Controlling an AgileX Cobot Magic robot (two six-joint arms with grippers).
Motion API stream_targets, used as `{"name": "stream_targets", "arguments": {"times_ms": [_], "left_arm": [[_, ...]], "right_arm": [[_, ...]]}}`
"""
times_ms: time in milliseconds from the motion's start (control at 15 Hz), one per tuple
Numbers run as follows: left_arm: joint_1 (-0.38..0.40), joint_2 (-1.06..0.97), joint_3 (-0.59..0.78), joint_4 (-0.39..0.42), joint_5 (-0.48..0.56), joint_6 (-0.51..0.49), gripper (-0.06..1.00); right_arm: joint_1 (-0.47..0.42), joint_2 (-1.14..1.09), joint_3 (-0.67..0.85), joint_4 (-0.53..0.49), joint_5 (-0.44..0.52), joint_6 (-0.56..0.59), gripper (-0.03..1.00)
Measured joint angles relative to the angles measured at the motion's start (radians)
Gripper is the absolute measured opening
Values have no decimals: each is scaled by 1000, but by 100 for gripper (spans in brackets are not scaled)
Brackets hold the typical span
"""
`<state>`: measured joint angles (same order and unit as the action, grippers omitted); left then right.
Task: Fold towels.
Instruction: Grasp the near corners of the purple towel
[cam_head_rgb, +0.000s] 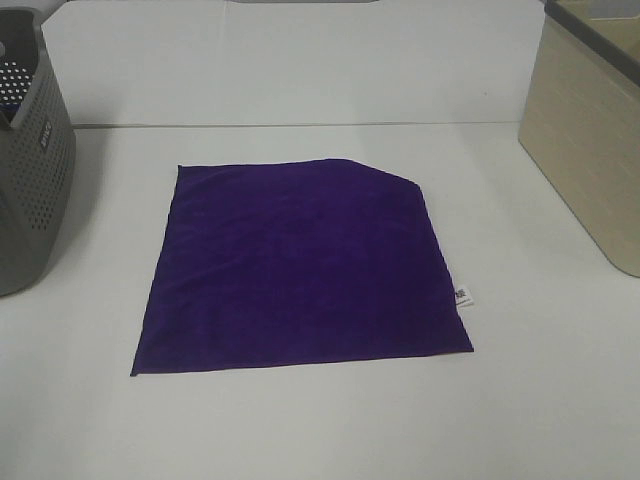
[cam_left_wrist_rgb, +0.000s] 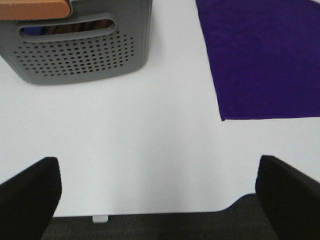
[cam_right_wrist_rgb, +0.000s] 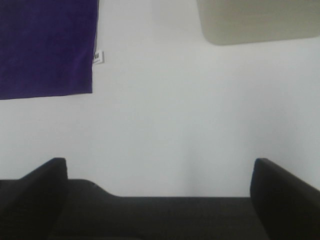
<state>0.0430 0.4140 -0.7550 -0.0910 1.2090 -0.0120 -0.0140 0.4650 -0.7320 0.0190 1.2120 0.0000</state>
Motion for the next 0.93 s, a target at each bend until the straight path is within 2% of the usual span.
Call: {"name": "stream_targets", "arguments": {"times_ms": [133, 267, 333, 467, 533, 600, 733, 933], "left_arm": [[0, 249, -89, 26, 0, -11, 98], [0, 404, -116, 26, 0, -4, 98], [0, 574, -120, 25, -10, 20, 98], [0, 703, -115, -14, -81, 35, 98], [0, 752, -96, -74, -132, 71, 98], [0, 777, -83, -106, -154, 94, 98], [0, 860, 27, -264, -278, 228, 98], [0, 994, 110, -453, -433, 427, 98]], "right_arm": [[0, 246, -129, 42, -7, 17, 96], [0, 392, -180, 63, -17, 11, 96], [0, 549, -196, 105, -38, -33, 96], [0, 667, -197, 226, -102, -135, 96], [0, 721, -190, 327, -151, -214, 96], [0, 743, -180, 382, -175, -247, 96], [0, 857, -113, 576, -260, -426, 95], [0, 1046, -60, 756, -351, -631, 95]]}}
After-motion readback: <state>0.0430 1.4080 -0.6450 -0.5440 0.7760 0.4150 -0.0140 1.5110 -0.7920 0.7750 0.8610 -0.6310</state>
